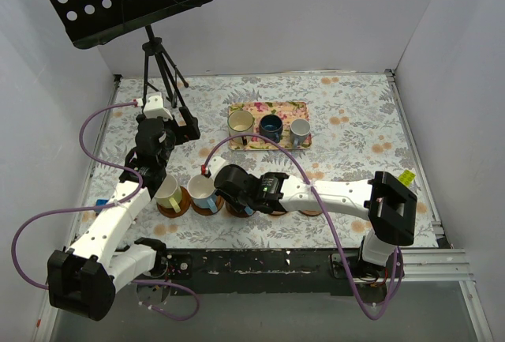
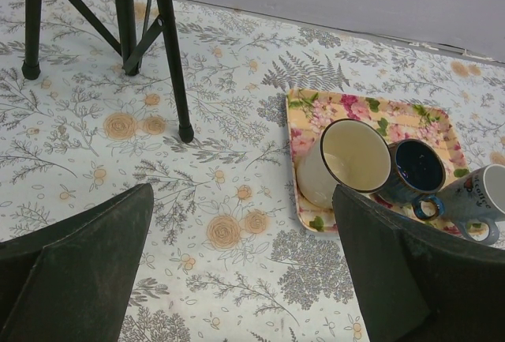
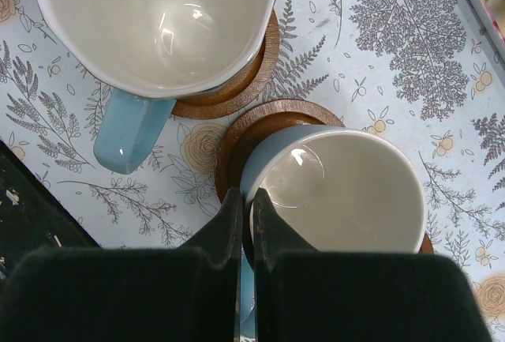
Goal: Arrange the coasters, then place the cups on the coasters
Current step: Place the cup on the coaster.
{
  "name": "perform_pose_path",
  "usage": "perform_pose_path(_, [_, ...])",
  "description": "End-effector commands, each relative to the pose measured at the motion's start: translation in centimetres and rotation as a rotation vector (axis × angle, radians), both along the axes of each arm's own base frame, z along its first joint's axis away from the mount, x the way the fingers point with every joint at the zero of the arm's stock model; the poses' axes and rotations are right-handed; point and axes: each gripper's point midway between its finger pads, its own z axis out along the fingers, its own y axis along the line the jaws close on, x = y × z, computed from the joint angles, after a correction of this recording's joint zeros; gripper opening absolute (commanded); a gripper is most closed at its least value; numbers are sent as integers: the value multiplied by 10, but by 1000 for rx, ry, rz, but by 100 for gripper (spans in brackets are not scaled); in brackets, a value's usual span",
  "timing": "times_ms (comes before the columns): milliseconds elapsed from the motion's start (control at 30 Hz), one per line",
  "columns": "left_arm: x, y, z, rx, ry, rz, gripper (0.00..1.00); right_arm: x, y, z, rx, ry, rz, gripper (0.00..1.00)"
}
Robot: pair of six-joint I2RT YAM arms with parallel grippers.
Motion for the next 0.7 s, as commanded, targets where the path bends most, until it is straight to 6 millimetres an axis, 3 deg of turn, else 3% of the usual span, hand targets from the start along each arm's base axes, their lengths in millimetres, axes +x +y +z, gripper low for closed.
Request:
perform_pose_path(0, [3,-1,19,-11,-36,-6,98,7,13,21,48,-35,-10,1])
perform_pose_path(300, [3,-1,20,-13,-39,-8,98,10,11,22,41,-49,-23,20])
perform_pose_path(667, [3,-3,20,-16,-37,-13,98,13,8,27,38,-70,-34,36])
